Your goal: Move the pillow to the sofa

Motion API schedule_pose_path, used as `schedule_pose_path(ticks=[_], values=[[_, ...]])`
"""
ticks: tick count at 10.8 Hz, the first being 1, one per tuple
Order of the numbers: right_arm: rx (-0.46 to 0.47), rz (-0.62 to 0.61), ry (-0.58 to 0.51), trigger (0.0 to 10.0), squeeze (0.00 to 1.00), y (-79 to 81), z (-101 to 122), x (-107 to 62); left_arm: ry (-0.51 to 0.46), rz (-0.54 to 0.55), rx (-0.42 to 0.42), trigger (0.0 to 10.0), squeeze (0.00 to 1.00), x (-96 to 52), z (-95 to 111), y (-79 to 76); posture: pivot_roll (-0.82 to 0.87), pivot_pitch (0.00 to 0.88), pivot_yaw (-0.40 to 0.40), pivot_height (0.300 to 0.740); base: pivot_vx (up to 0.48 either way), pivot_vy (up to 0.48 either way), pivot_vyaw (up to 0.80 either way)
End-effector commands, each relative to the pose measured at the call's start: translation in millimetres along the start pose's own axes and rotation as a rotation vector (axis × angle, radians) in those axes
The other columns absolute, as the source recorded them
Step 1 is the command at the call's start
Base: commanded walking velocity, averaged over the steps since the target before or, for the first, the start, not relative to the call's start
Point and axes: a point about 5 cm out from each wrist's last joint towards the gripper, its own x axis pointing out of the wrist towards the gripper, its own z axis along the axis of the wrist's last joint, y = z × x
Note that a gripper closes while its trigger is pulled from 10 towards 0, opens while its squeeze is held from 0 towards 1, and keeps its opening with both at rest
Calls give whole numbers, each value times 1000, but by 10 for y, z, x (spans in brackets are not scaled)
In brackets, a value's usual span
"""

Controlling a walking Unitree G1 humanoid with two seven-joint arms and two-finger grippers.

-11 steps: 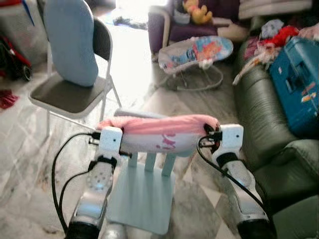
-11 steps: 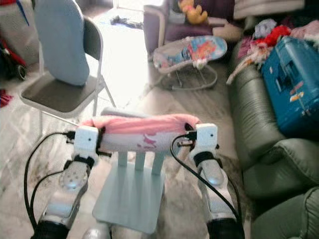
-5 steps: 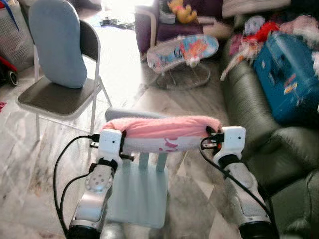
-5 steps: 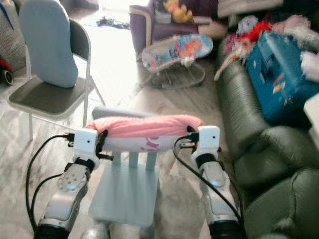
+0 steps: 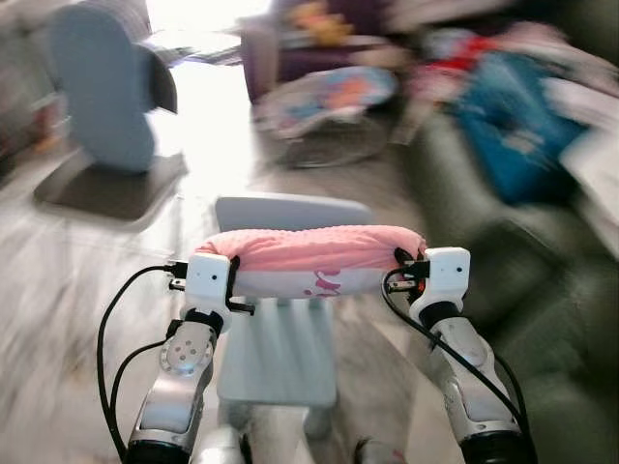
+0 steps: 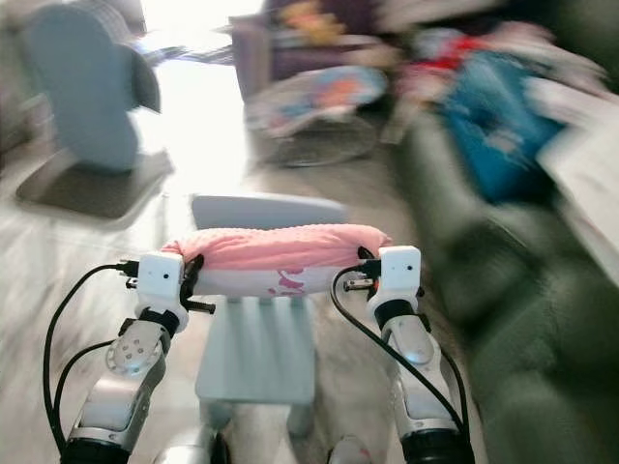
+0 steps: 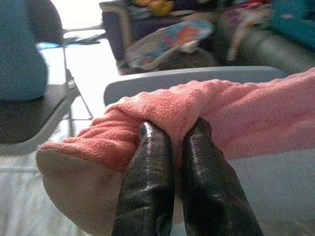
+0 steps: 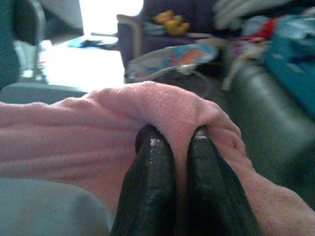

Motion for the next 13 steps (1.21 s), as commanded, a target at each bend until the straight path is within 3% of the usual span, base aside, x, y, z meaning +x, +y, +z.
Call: schedule_pose_path(ticks=[1, 6, 13], values=[[-12, -49, -20, 10000, 0, -111, 63, -2, -21, -4, 2, 10000, 0, 6, 59, 1, 4, 24, -50, 740, -292, 382, 0], [-27, -52, -17, 10000, 0, -123, 64, 19, -15, -5, 8, 10000, 0, 5, 55, 2, 8, 18, -53, 740, -272, 398, 0], [-44, -64, -13, 10000, 0, -137, 86, 70, -73, -94, -26, 10000, 0, 49, 158, -17, 5, 26, -55, 740, 0, 0, -104]])
